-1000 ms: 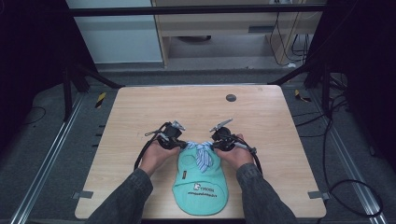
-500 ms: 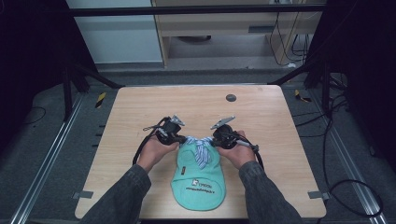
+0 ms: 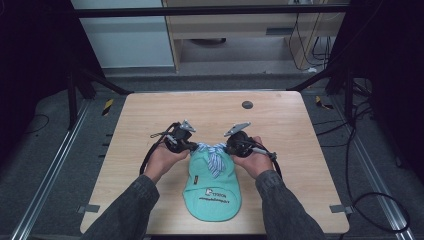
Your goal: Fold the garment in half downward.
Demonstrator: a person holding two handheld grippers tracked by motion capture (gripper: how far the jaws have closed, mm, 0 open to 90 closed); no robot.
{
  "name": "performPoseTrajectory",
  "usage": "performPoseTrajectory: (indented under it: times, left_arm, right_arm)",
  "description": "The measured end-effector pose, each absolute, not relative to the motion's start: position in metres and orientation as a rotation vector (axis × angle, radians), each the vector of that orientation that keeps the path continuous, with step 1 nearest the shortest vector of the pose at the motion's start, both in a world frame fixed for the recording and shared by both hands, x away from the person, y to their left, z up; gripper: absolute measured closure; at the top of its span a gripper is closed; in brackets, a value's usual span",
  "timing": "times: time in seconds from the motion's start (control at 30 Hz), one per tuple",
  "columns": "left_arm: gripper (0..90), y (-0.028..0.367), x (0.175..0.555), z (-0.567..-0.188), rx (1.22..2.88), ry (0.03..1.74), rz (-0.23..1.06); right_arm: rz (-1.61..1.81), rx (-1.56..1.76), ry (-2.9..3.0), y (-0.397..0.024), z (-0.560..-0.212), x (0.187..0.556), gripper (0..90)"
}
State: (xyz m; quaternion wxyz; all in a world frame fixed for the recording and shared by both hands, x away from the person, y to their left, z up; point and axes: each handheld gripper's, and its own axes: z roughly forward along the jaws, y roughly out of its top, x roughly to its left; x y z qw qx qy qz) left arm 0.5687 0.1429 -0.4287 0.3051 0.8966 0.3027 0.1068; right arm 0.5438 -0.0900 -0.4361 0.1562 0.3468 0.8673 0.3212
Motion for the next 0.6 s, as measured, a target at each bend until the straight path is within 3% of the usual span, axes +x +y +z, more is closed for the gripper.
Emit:
performPoseTrajectory:
  times: [0.6]
  left_arm:
    - [87.3, 0.142, 0.571, -0.414, 2.358, 0.788, 0.309]
  right_arm:
    - [0.933, 0.964, 2.455, -0.093, -0.420, 0.545, 82.3]
